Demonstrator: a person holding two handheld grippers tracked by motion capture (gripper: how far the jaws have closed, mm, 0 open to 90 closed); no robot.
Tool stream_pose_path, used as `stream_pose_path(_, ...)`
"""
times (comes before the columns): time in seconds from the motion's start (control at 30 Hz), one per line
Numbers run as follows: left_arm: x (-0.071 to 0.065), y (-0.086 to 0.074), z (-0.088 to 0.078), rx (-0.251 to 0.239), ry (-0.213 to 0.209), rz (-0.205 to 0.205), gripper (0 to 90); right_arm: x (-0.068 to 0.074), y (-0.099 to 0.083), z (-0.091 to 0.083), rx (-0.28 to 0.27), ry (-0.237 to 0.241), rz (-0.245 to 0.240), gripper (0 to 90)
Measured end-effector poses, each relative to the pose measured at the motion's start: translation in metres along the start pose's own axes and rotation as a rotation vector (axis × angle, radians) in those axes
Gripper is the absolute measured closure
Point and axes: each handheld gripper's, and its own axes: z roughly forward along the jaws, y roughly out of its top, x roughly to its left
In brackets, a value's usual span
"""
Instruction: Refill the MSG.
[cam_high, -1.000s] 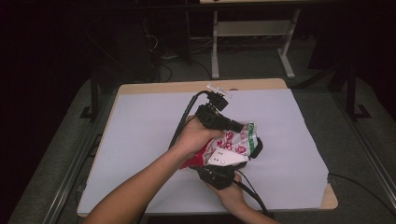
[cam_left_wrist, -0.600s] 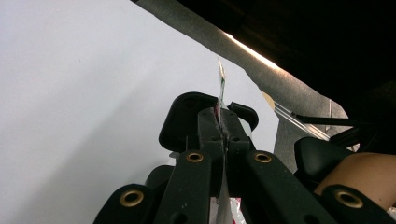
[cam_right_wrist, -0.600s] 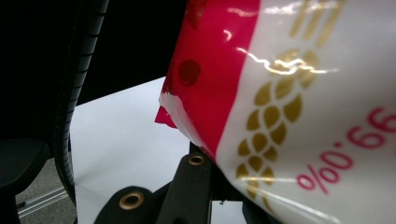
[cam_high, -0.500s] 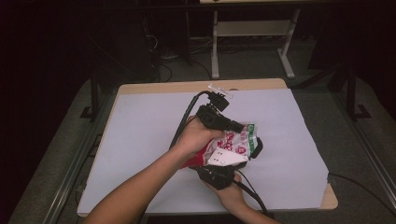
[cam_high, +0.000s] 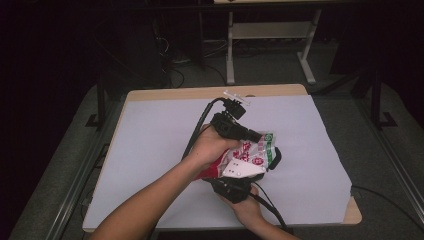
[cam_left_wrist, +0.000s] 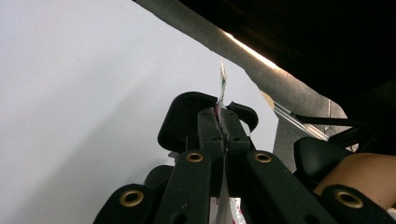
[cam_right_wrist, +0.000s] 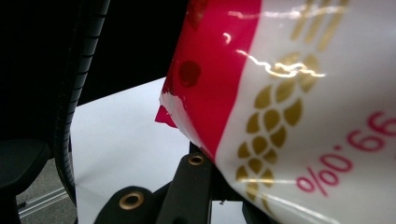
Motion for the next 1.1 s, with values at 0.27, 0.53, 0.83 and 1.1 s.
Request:
stream_pose_path(0.27, -0.0007, 0.0, 0.0006, -0.002, 0.0, -0.006, 89.9, 0.0, 0.0001, -0.0002, 0.0, 0.001, 0.0, 90.0)
stream_pose_path(0.53, -0.0007, 0.0, 0.0011, -0.003, 0.0, -0.008, 89.9, 0.0, 0.0, -0.0001, 0.0, 0.001, 0.0, 90.0)
stream_pose_path(0.83, -0.0011, 0.0002, 0.0008, -0.006, -0.001, -0.005, 89.9, 0.0005, 0.0005, -0.0004, -0.001, 0.0, 0.0, 90.0)
stream_pose_path(1.1, -0.0013, 0.0004, 0.0011, -0.006, -0.002, -0.008, 89.9, 0.0002, 0.0005, -0.0003, -0.005, 0.003, 0.002, 90.0)
